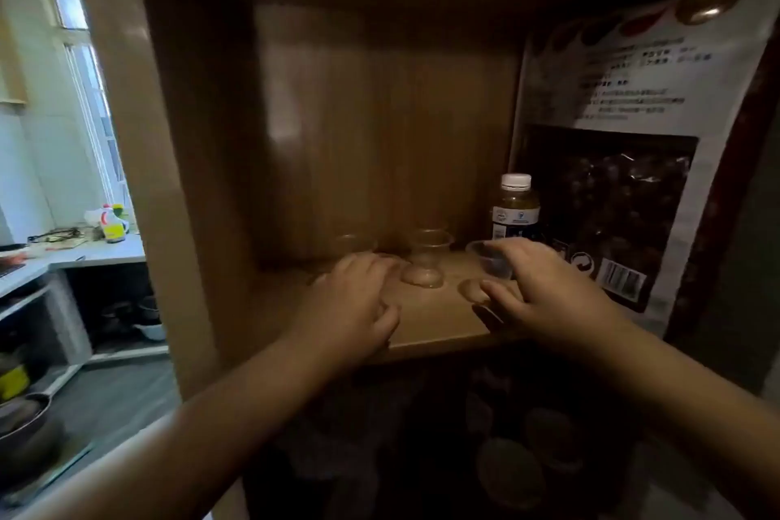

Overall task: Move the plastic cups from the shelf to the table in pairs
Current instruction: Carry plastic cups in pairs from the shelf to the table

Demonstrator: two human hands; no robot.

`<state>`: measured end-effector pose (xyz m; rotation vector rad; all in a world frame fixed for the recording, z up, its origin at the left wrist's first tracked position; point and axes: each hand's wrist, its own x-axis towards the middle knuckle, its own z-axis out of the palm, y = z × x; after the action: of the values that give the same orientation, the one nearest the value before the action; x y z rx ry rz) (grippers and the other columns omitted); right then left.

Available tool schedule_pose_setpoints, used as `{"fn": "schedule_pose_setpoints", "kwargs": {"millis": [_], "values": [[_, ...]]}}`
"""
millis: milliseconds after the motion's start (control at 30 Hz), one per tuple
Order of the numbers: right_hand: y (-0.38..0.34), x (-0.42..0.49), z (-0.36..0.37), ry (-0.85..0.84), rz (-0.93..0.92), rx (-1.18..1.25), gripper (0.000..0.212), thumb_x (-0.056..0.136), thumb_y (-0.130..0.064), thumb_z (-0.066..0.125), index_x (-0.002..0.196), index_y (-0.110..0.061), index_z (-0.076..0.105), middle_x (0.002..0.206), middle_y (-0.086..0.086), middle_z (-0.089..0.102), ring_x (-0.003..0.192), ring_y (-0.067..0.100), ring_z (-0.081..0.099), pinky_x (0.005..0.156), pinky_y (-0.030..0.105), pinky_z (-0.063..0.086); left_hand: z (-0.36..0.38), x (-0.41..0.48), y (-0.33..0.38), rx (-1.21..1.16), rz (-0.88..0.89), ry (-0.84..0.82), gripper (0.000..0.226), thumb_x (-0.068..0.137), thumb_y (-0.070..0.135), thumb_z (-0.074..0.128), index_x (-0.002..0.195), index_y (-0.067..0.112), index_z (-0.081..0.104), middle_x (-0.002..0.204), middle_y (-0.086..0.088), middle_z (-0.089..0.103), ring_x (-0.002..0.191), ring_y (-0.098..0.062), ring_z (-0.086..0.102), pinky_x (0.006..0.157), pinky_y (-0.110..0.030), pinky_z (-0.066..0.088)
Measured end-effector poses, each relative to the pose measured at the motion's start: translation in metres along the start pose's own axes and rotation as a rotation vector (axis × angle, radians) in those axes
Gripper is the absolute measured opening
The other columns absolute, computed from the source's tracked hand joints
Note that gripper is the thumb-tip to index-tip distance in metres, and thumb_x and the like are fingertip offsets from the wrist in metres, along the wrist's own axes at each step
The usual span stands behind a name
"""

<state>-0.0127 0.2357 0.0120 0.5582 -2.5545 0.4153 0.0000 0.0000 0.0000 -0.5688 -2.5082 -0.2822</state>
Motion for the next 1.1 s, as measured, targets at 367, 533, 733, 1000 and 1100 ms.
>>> {"fn": "schedule_pose_setpoints", "kwargs": {"millis": [367,533,733,1000,1100], "values": [[0.010,0.010,0.016,0.132,-0.100,-0.090,0.034,0.087,-0.030,0.054,0.120,-0.022,0.051,0.112,-0.003,0.057,0.103,0.013,0.046,0.078,0.023,0.036,0.007,0.007,-0.003,0.050,-0.020,0.113,0.021,0.087,0.030,0.048,0.101,0.017,0.057,0.100,0.002,0.060,0.097,-0.016,0.046,0.071,-0.030,0.040],[0.005,0.007,0.015,0.125,-0.089,-0.088,0.017,0.086,-0.029,0.056,0.103,-0.025,0.054,0.097,-0.007,0.056,0.088,0.008,0.044,0.066,0.019,0.038,-0.004,-0.002,0.000,0.003,-0.015,0.108,0.012,0.088,0.029,0.050,0.085,0.021,0.059,0.081,0.008,0.055,0.078,-0.008,0.044,0.055,-0.017,0.032],[-0.015,-0.007,0.005,0.141,-0.154,-0.065,0.011,0.084,-0.028,0.057,0.094,-0.025,0.054,0.091,-0.009,0.053,0.085,0.010,0.045,0.064,0.025,0.043,-0.022,-0.028,0.003,0.015,0.007,0.144,0.011,0.088,0.029,0.050,0.085,0.022,0.058,0.079,0.008,0.055,0.074,-0.008,0.043,0.054,-0.018,0.034],[-0.103,-0.044,-0.010,0.193,-0.336,-0.005,0.011,0.085,-0.024,0.054,0.093,-0.019,0.058,0.095,-0.001,0.062,0.084,0.012,0.048,0.064,0.024,0.042,-0.075,-0.106,0.004,0.075,-0.051,0.213,0.011,0.084,0.028,0.052,0.079,0.020,0.057,0.075,0.003,0.059,0.074,-0.017,0.051,0.060,-0.029,0.038],[-0.158,-0.068,-0.012,0.203,-0.389,0.067,0.019,0.084,-0.029,0.047,0.093,-0.018,0.059,0.092,-0.001,0.063,0.081,0.015,0.052,0.063,0.034,0.048,-0.108,-0.160,0.004,0.135,-0.068,0.242,0.004,0.081,0.022,0.055,0.079,0.019,0.057,0.077,0.002,0.063,0.072,-0.022,0.055,0.058,-0.027,0.037]]}}
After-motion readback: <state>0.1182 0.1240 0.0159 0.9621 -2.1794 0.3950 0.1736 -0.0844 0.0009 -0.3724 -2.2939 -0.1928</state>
